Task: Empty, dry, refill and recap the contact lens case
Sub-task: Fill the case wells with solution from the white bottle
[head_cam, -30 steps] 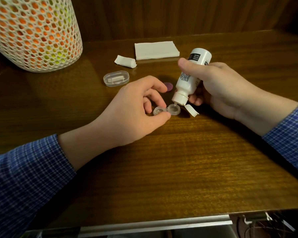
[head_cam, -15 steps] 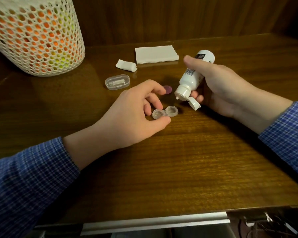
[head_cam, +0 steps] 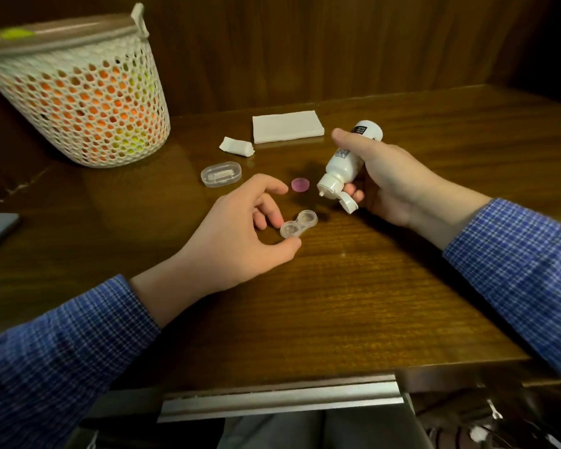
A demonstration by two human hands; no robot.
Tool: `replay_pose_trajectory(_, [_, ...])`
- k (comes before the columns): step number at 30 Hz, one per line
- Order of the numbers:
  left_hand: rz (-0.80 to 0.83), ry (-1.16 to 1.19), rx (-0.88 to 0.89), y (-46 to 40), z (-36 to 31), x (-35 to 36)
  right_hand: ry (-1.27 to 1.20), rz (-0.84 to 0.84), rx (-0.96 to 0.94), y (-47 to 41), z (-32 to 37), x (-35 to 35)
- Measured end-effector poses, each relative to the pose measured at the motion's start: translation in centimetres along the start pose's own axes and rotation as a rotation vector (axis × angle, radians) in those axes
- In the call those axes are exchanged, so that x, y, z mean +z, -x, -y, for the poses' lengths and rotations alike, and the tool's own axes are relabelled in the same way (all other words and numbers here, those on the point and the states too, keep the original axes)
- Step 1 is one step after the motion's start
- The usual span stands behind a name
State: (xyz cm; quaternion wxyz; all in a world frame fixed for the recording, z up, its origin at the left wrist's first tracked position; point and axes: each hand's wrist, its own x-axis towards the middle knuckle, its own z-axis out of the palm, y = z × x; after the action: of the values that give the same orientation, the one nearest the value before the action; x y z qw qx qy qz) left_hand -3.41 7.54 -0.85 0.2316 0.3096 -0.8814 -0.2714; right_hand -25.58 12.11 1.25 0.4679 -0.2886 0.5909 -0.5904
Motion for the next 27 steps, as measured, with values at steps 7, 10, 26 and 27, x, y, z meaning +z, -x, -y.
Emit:
replay_pose_trajectory(7, [0.028, 0.010, 0.103, 0.6, -0.6, 0.1, -0.015, -0.014, 0.029, 0.1, 0.3, -1.0])
replay_pose_trajectory(10, [0.067, -0.010, 0.151, 0.6, -1.0, 0.1, -0.016, -0.011, 0.045, 0.0, 0.4, -1.5])
replay_pose_trajectory(26, [0.017, -0.124, 0.115, -1.3, -1.1, 0.7, 0.022, 0.006, 0.052, 0.0, 0.4, -1.2])
replay_pose_trajectory(27, [0.043, -0.100, 0.099, -1.6, -0.9, 0.8, 0.032, 0.010, 0.052, 0.0, 0.4, -1.1])
